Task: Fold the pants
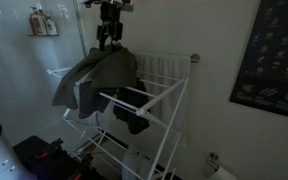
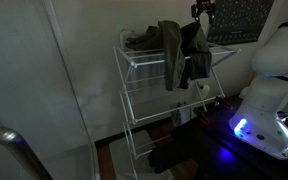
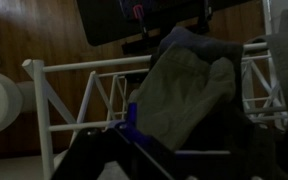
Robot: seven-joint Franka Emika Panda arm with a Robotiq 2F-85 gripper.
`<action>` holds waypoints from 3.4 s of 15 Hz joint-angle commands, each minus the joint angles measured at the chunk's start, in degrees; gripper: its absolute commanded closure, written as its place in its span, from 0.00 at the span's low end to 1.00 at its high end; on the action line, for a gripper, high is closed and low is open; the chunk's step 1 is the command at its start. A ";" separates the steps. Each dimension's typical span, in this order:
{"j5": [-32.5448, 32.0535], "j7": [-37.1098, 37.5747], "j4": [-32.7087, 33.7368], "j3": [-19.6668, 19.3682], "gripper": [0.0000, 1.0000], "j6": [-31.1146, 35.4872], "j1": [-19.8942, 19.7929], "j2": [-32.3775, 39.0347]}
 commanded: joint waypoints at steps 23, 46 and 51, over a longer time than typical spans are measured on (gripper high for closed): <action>16.39 -1.82 -5.50 -2.69 0.99 2.67 -0.40 -2.00; 31.47 3.54 -1.25 4.79 0.99 36.71 5.02 14.37; 33.15 3.10 -1.36 4.80 0.71 33.65 4.88 10.50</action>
